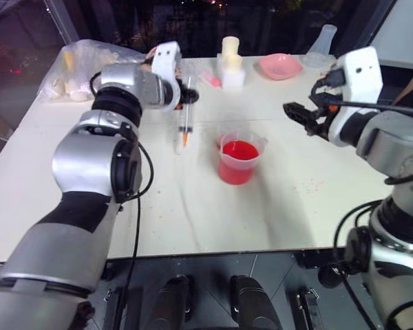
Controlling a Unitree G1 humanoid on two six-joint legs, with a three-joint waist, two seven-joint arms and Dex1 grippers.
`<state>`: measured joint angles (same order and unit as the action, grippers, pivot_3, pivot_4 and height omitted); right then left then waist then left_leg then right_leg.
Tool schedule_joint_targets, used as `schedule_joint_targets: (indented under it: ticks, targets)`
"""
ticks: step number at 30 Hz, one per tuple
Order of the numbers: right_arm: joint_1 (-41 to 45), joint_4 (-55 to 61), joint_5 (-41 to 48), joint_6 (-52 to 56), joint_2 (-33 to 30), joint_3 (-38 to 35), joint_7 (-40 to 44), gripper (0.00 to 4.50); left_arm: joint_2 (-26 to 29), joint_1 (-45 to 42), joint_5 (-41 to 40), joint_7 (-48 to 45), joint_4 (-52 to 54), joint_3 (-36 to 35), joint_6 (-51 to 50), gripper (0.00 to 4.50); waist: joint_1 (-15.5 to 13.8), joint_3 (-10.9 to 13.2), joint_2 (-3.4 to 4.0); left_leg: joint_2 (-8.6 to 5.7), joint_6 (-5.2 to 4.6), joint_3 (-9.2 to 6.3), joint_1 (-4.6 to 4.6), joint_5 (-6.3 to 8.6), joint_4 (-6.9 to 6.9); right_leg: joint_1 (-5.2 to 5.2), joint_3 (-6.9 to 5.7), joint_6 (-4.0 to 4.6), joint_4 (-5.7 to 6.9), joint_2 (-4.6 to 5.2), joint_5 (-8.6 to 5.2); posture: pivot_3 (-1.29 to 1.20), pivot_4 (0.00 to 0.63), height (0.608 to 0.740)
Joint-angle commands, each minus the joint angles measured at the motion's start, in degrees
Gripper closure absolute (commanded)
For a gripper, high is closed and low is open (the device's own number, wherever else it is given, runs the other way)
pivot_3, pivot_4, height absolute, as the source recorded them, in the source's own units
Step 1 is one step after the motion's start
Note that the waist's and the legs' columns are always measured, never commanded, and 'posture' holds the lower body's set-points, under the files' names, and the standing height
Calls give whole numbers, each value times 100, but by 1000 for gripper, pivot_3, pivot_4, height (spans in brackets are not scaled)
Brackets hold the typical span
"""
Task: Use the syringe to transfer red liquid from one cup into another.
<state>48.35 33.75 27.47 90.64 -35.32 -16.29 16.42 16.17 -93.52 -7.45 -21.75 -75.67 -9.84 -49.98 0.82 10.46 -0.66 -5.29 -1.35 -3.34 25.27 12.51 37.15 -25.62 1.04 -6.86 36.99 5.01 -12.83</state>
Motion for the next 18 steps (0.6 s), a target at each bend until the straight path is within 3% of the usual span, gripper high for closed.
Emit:
schedule_joint_targets:
  ticks: [1, 10, 18]
  targets:
    - [-91, 265, 269, -259, -487, 122, 483, 1421, 68, -98, 86, 278, 168, 54, -716, 3000, 4, 0, 0, 0, 0, 0, 0, 0, 0, 0, 0, 0, 0, 0, 0, 0, 150, 740]
    - [-73, 147, 338, -332, -658, 280, 638, 1421, -229, 355, 154, 1303, 323, 33, -2391, 3000, -15, 1, -3, 1, 3, 2, -1, 0, 4, -2, 5, 0, -3, 6, 0, 0, 150, 740]
    - [-53, 158, 351, -312, -564, 328, 625, 1421, -248, 716, 172, 1661, 569, -11, -2546, 3000, -22, 3, -5, 0, 9, 4, 7, -2, 4, -15, 12, 0, -2, 22, 0, 0, 150, 740]
